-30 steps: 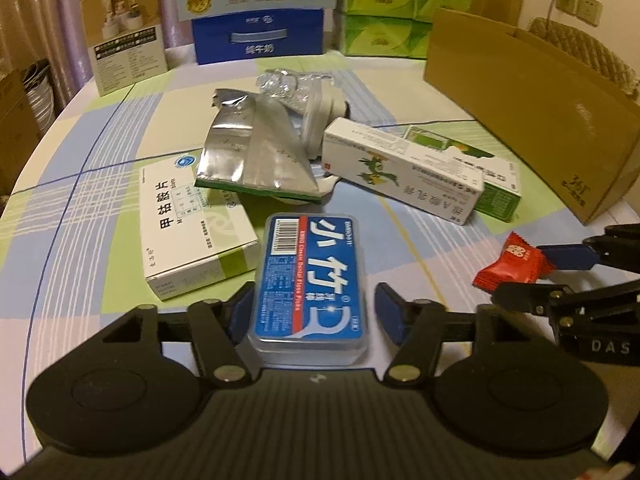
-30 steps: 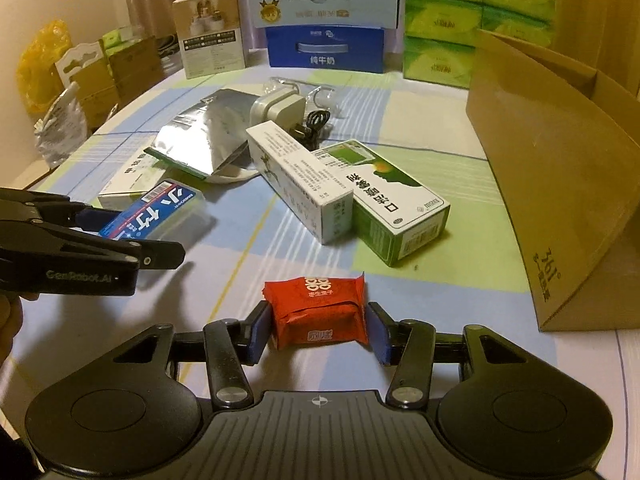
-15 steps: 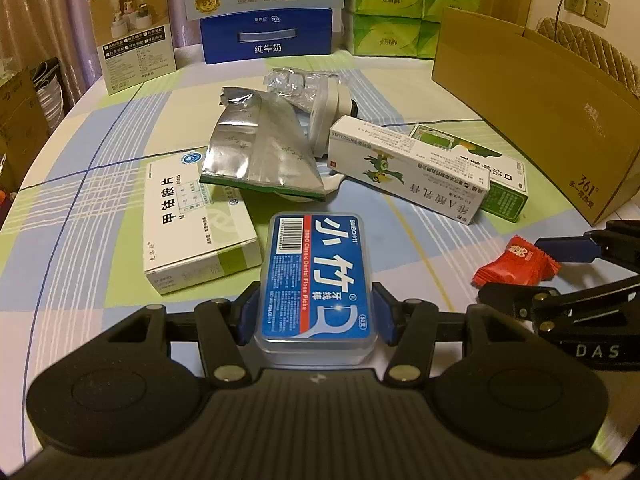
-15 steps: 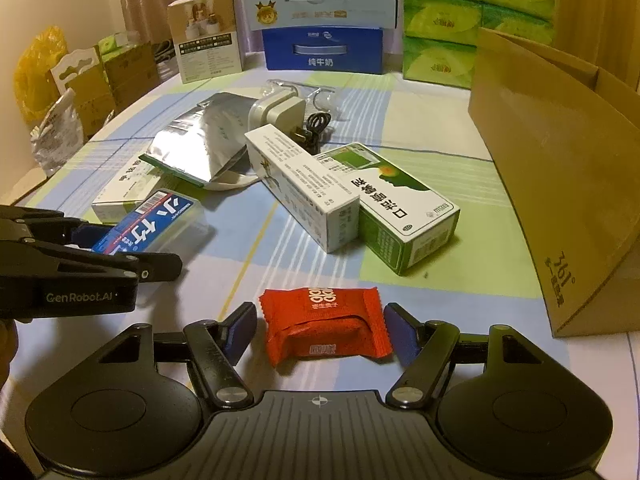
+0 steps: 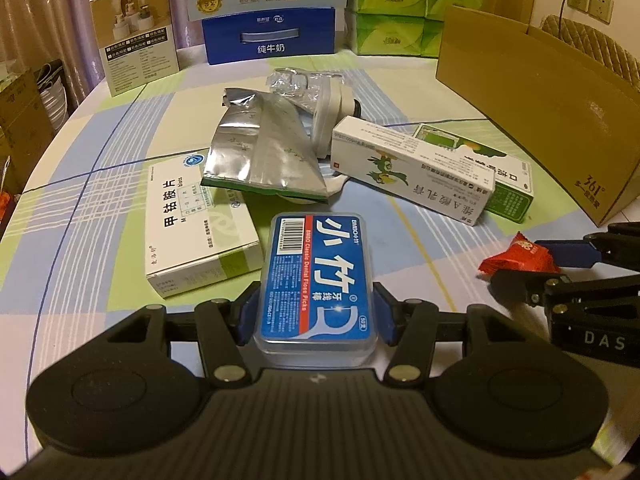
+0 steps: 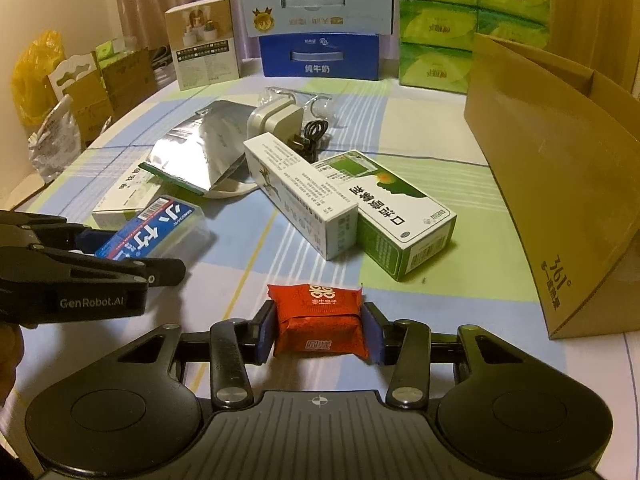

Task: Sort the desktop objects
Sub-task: 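Carry the floss box and red candy packet with both tools to the cardboard box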

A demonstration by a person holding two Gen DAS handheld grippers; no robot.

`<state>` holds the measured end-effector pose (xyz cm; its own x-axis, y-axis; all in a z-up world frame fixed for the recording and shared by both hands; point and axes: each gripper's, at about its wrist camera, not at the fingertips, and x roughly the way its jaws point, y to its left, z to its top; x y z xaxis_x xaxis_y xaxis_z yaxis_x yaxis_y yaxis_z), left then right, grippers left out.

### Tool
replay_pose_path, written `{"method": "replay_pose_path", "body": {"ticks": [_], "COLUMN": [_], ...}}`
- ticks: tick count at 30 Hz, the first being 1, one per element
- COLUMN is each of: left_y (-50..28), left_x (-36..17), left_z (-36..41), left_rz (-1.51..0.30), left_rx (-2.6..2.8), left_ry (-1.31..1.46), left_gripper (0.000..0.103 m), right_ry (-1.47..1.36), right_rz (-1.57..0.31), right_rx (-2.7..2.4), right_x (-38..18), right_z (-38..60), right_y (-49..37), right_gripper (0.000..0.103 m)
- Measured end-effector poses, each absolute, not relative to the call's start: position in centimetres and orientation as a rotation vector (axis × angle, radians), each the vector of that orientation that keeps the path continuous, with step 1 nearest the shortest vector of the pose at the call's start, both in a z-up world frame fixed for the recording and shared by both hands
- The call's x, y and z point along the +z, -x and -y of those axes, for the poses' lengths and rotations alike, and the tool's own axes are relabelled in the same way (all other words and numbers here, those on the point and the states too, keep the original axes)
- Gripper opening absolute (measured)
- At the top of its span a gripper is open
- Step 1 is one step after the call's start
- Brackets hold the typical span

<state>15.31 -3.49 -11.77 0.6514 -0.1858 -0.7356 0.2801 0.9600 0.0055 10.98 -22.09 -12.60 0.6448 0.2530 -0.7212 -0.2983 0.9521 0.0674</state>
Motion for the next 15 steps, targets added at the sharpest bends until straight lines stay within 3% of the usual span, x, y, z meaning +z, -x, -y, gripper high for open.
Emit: {"method": "replay_pose_path", "body": {"ticks": [15], "left_y": [-13.8], "left_x": [-7.3], "left_z": [6.7], "left_rz": [-0.734], "left_rx": [-0.345], "left_ry": [-0.142], "left_gripper": [0.051], "right_ry": [0.03], "right_rz": [-0.686], "right_rx": [0.251], "right_x": [-8.0], "right_z": [24.5], "right_y": [-9.8], "right_gripper": [0.042]}}
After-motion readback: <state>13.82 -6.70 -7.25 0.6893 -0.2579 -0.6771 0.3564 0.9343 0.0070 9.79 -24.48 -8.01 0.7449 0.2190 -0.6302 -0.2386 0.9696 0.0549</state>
